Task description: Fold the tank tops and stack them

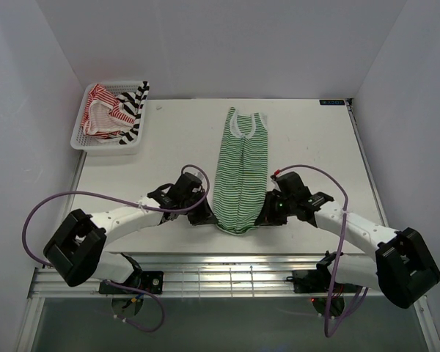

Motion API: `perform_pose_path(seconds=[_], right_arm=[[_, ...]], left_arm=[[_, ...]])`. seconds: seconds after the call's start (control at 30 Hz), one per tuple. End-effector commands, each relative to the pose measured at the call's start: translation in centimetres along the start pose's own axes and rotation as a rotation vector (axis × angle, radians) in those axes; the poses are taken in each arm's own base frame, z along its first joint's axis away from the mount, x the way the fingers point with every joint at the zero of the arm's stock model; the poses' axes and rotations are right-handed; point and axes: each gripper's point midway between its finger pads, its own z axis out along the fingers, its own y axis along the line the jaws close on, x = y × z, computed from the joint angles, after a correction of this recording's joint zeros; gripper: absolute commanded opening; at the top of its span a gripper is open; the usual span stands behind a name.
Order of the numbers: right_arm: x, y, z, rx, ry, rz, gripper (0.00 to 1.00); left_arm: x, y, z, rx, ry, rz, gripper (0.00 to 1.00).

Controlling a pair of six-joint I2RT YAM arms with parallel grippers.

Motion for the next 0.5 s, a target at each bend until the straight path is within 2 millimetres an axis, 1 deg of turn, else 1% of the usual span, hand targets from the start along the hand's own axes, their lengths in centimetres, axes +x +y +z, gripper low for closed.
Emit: perform_pose_path(seconds=[0.0, 0.07, 0.1, 0.13, 0.17, 0.2, 0.23, 0.27, 0.3, 0.33, 0.37, 0.4, 0.43, 0.47], right_arm=[[-3.2, 1.8, -1.2, 0.015, -0.093, -0.064, 0.08], [-4.2, 2.0, -1.5, 0.027, -0.115, -0.075, 0.08], [-5.2, 2.7, -2.0, 0.021, -0.144, -0.092, 0.08], [-5.8, 3.0, -2.2, 0.019, -0.156, -0.098, 0.08], [-6.3, 3.1, -2.3, 0.021, -0.164, -0.099, 0.08], [-6.9, 3.3, -2.5, 0.024, -0.176, -0.110, 0.08], [-7.9, 3.8, -2.7, 0.024, -0.192, -0.113, 0.08], [-8.6, 3.6, -3.0, 0.033, -0.206, -0.108, 0.08], [-9.2, 3.7, -3.1, 0.032, -0.212, -0.108, 0.08], [-9.7, 3.8, -3.3, 0.031, -0.223, -0.120, 0.08], [-10.8, 4.0, -3.5, 0.031, -0.240, -0.119, 0.08], [-11.4, 4.1, -3.7, 0.032, -0.250, -0.121, 0.08], [-11.9, 4.0, -3.6, 0.037, -0.251, -0.127, 0.08], [-13.2, 4.2, -4.2, 0.033, -0.280, -0.123, 0.08]], left_arm=[[-2.9, -3.3, -1.5, 0.054, -0.110, 0.039, 0.00], [-4.0, -4.7, -1.9, 0.065, -0.140, 0.057, 0.00], [-4.5, -4.9, -1.8, 0.061, -0.148, 0.062, 0.00], [-5.1, -5.3, -1.9, 0.056, -0.166, 0.071, 0.00], [-6.0, -6.5, -2.3, 0.072, -0.189, 0.082, 0.00], [-6.6, -6.5, -2.0, 0.059, -0.201, 0.082, 0.00], [-7.5, -6.7, -2.1, 0.049, -0.221, 0.087, 0.00], [-8.6, -8.0, -2.6, 0.071, -0.247, 0.098, 0.00], [-9.3, -8.3, -2.7, 0.070, -0.260, 0.099, 0.00], [-10.1, -8.1, -2.4, 0.055, -0.265, 0.093, 0.00], [-10.8, -8.4, -2.5, 0.053, -0.276, 0.106, 0.00], [-11.8, -9.3, -2.9, 0.063, -0.296, 0.112, 0.00], [-12.8, -8.9, -2.5, 0.048, -0.303, 0.104, 0.00], [-13.4, -9.1, -2.5, 0.052, -0.308, 0.109, 0.00]])
